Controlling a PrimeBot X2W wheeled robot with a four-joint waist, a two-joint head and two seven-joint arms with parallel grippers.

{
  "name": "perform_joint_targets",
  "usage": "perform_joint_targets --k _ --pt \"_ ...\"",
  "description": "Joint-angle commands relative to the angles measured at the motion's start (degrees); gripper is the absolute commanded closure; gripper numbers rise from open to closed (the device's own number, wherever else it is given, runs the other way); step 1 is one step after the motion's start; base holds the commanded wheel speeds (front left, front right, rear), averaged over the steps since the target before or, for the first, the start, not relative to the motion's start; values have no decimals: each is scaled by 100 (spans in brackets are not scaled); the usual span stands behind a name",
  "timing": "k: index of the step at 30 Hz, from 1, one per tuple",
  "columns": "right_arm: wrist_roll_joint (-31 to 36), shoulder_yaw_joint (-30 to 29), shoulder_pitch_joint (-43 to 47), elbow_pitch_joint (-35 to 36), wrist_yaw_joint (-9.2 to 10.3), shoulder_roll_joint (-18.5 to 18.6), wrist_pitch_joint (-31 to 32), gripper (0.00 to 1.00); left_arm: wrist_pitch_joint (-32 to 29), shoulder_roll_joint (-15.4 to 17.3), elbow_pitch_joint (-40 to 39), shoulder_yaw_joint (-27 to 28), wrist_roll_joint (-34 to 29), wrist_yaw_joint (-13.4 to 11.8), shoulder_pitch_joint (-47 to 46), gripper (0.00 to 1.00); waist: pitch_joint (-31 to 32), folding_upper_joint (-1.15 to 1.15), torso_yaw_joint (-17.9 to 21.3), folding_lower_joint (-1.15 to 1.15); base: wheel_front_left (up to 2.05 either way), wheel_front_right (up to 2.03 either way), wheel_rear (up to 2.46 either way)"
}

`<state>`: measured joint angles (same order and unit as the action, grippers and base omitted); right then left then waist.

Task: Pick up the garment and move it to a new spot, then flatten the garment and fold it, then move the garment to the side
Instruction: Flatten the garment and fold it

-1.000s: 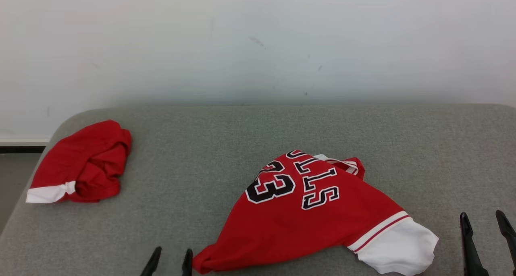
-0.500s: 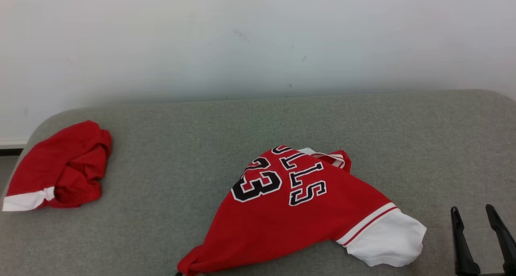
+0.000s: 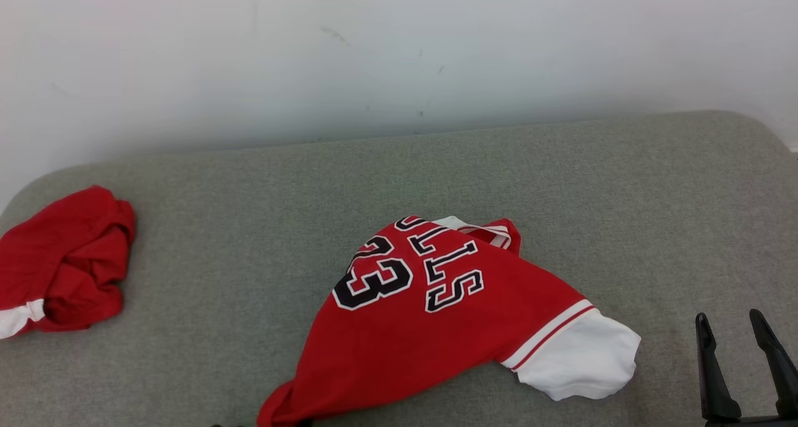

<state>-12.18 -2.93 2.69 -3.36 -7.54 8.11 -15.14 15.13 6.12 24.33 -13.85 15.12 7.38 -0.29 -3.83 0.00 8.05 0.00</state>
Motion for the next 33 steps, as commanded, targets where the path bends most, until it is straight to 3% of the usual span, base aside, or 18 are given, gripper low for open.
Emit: perform_joint_targets --k 1,2,6,11,18,25,29,33 --pt "-10 -18 -47 -12 9 12 -1 0 3 98 15 -30 57 10 -66 93 -6 0 9 0 0 0 0" --pt "-10 -26 -44 -19 9 7 -1 0 3 115 28 -73 79 11 -69 100 -5 0 9 0 0 0 0" --pt "-6 -52 -38 -48 9 -9 -2 0 3 213 67 -343 240 11 -132 100 16 0 -18 0 0 0 0" --pt "1 -90 27 -77 9 -24 -2 0 -148 498 39 -1191 803 11 -95 100 82 0 -132 0 0 0 0" --pt "12 -141 123 -103 9 -42 -2 0 -1216 1676 -1317 -2319 2045 11 -84 100 102 0 -402 0 0 0 0" --pt "44 -97 16 -134 9 -105 -1 0 -2817 2958 -2454 -2749 3105 11 46 100 18 0 -488 0 0 0 0" --pt "36 -40 -58 -169 9 -146 -1 0 -3277 3277 -2411 -2765 3072 -21 -141 100 -112 0 -433 0 0 0 0" --pt "35 -21 -109 -214 9 -181 -2 0 -3259 3282 -2055 -2818 2799 -66 -329 100 -180 0 -368 0 0 0 0"
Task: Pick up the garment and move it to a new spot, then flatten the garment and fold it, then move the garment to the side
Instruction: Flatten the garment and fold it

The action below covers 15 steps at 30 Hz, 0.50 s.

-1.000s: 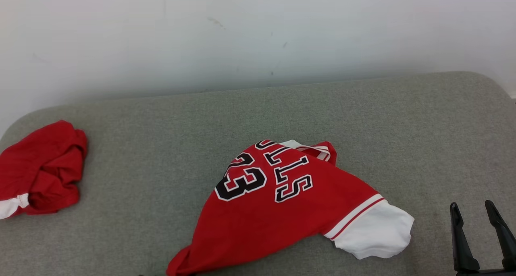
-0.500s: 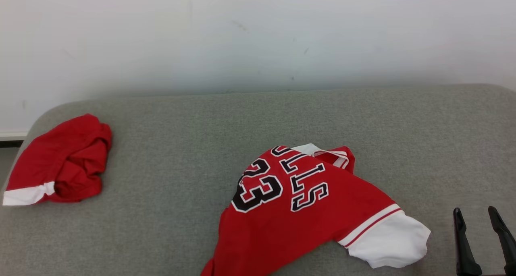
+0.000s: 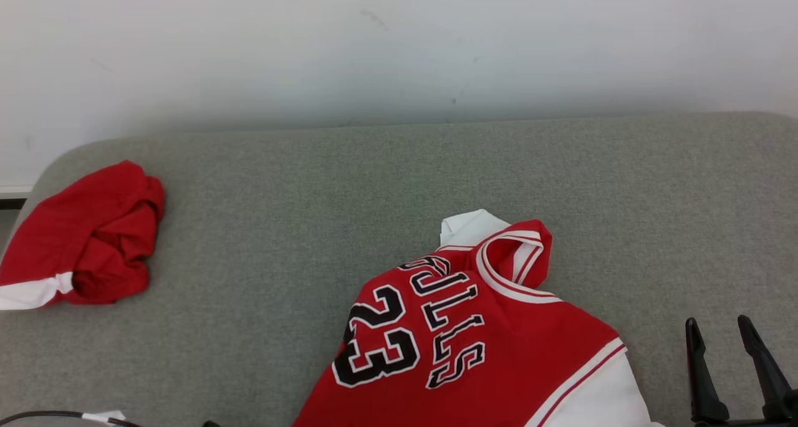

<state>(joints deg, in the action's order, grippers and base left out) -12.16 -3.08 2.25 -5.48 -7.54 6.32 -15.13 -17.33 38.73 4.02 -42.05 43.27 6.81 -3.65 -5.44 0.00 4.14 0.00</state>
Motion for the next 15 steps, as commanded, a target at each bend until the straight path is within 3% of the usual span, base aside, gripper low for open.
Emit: perform_joint_targets --k 1,2,3,4,15 --pt "44 -2 -71 -22 9 -2 -3 0 -27 -13 113 -41 -53 -1 -27 100 -29 0 47 0 0 0 0" --pt "47 -11 -75 -43 9 -6 -2 0 39 -78 228 -34 -110 -45 -71 83 -34 0 72 0 0 0 0" --pt "38 -31 -75 -54 9 -13 -2 0 94 -144 313 -24 -131 -82 -105 51 -30 0 96 0 0 0 0" --pt "34 -58 -63 -65 9 -14 -2 0 125 -188 374 -24 -89 -82 -84 0 -14 0 115 0 0 0 0" --pt "69 -147 2 -72 9 -38 -2 0 23 425 36 412 39 -694 163 0 172 0 45 0 0 0 0"
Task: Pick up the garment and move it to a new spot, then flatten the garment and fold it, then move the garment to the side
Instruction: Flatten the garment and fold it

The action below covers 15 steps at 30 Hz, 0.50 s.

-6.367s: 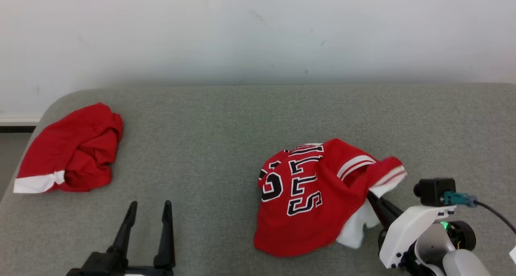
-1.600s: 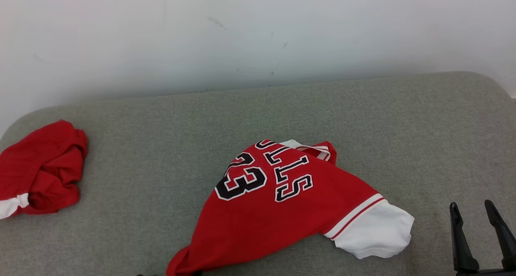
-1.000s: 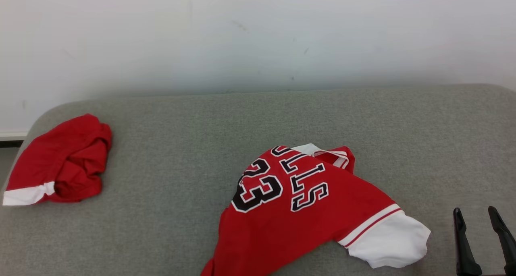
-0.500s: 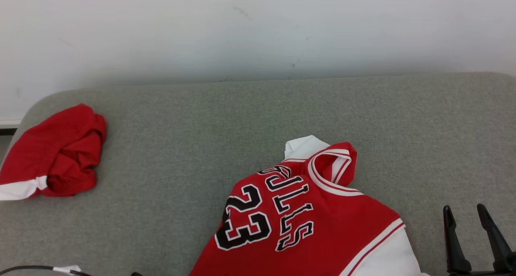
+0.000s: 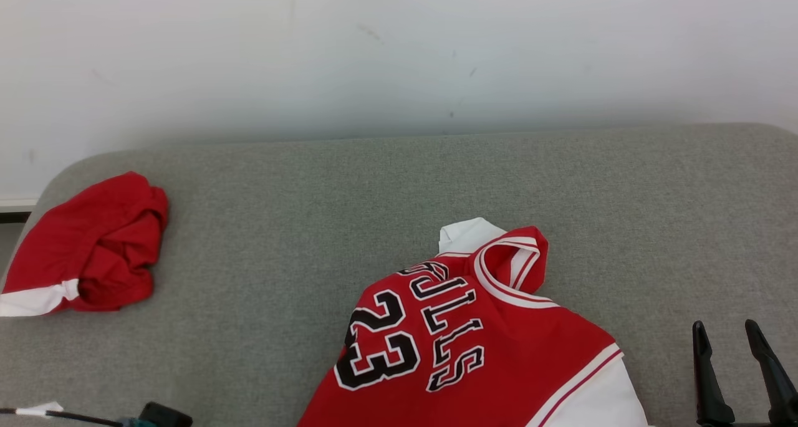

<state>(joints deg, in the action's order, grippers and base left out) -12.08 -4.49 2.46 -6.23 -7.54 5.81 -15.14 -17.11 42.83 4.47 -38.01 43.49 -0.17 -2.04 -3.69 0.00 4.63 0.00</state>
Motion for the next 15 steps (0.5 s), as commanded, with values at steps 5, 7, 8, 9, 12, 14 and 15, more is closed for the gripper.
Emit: perform_joint_targets --k 5,7,8,9,12,14,15 --pt "60 70 -77 -5 9 30 -1 0 291 -87 -555 287 8 -252 -207 0 -43 0 -14 0 0 0 0" --pt "56 93 -101 -17 9 34 -1 0 377 -202 -707 292 -47 -247 -338 0 -66 0 7 0 0 0 0" --pt "56 103 -105 -23 9 34 -1 0 433 -344 -779 265 -14 -203 -405 0 -76 0 19 0 0 0 0" --pt "56 111 -106 -26 9 35 -1 0 495 -497 -818 226 39 -149 -468 0 -86 0 33 0 0 0 0" --pt "60 168 -136 -48 9 47 -1 0 493 -781 -661 54 -35 -61 -659 0 -117 0 106 0 0 0 0" --pt "51 214 -169 -61 9 54 -2 0 559 -937 -430 -8 -88 -3 -814 0 -133 0 166 0 0 0 0" --pt "47 235 -184 -68 9 63 -1 0 600 -997 -286 -27 -123 4 -884 0 -140 0 199 0 0 0 0"
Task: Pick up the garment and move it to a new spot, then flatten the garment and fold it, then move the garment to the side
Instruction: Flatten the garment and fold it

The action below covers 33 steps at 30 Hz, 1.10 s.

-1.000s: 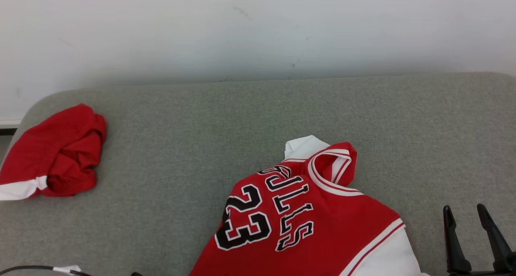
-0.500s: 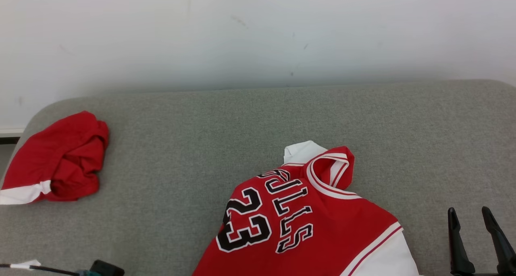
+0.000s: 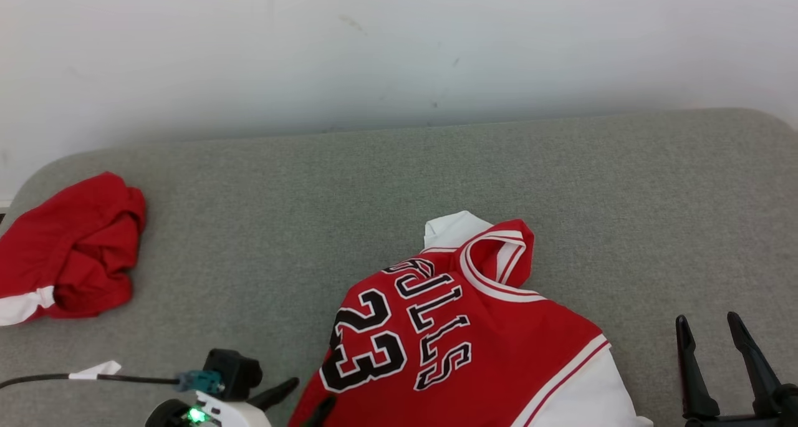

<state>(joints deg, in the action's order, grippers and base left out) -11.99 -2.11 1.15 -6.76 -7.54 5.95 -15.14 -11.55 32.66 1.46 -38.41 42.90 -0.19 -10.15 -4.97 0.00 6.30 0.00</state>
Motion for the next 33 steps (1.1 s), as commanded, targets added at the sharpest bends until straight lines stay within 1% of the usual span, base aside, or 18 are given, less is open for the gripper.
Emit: perform_joint_targets --k 1,5,8,9,10,11,12,20,24,28,33 --pt "36 9 -62 -17 9 60 -1 0 70 -34 164 -21 -109 35 -129 0 -14 0 61 0 0 0 0" --pt "33 8 -61 -27 9 84 -1 0 246 -226 635 -22 -137 116 -341 0 -36 0 157 0 0 0 0" --pt "33 7 -66 -32 10 75 -2 0 309 -381 873 -35 24 278 -433 0 -54 0 202 0 0 0 0" --pt "33 15 -73 -37 10 76 -1 0 334 -423 929 -39 55 325 -472 2 -59 0 217 0 0 0 0" --pt "34 31 -84 -41 10 74 -1 0 359 -428 985 -55 22 362 -525 50 -64 0 236 0 0 0 0" --pt "34 39 -92 -45 10 73 -2 0 391 -455 1035 -74 -1 377 -558 87 -69 0 251 0 0 0 0" --pt "35 38 -100 -46 10 69 -1 0 440 -509 1057 -72 22 419 -587 100 -74 0 262 0 0 0 0" --pt "42 66 -124 -36 10 74 -1 0 836 -611 1383 50 -115 433 -931 100 -130 0 364 0 0 0 0" --pt "43 85 -172 -16 10 72 -1 0 898 -733 1603 210 71 454 -1229 100 -225 0 426 0 0 0 0" --pt "52 131 -245 -21 10 59 -1 0 854 -866 1991 335 178 460 -1631 100 -371 0 501 0 0 0 0" --pt "58 210 -357 -45 10 36 -1 0 880 -940 2585 319 19 487 -2155 100 -551 0 638 0 0 0 0"
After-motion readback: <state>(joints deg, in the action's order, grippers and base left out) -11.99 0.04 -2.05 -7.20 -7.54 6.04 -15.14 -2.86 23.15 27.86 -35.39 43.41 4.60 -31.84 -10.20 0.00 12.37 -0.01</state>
